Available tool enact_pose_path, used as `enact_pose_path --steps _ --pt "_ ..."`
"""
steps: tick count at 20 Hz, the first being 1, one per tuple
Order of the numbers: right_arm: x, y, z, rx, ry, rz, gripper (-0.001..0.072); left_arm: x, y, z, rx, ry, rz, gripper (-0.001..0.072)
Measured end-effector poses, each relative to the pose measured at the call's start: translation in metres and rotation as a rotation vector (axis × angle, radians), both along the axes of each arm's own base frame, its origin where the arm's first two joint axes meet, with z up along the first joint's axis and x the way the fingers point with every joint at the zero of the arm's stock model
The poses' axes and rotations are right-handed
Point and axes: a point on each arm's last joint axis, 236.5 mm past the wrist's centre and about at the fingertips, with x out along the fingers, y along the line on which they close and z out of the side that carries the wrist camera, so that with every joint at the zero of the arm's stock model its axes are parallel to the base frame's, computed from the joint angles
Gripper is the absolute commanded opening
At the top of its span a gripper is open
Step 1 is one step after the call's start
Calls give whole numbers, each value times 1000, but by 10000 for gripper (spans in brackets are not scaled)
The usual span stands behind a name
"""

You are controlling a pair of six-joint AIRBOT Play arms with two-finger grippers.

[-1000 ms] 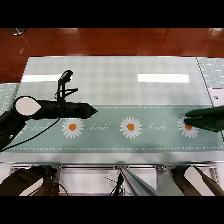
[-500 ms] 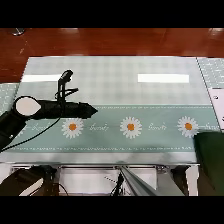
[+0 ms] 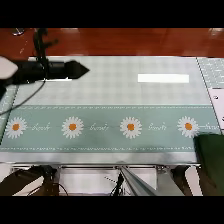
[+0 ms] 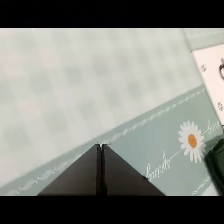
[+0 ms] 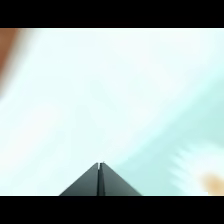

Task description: Fold the shirts.

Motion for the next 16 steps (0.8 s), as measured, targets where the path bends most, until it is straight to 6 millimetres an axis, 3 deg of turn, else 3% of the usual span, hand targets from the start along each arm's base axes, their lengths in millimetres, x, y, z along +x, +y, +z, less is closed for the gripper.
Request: enact_pose_path --steps 2,3,5,6,9,11,13,16 --pt "39 57 15 -43 -79 204 24 11 6 18 73 -23 4 18" --pt "51 83 9 -81 -70 292 25 14 14 12 131 -5 20 19" --pt "65 129 -33 -192 56 456 25 16 33 -13 230 68 78 19" --pt "67 142 -63 -250 152 505 24 14 43 -34 272 125 107 19" --pt "59 152 -149 -395 466 575 24 -4 69 -108 379 303 162 19" --pt "52 151 -184 -453 603 590 24 -14 81 -139 416 370 184 19" --pt "48 148 -202 -493 678 594 25 -18 91 -154 436 401 203 19" --pt "45 146 -213 -523 726 592 25 -21 100 -165 456 424 220 19"
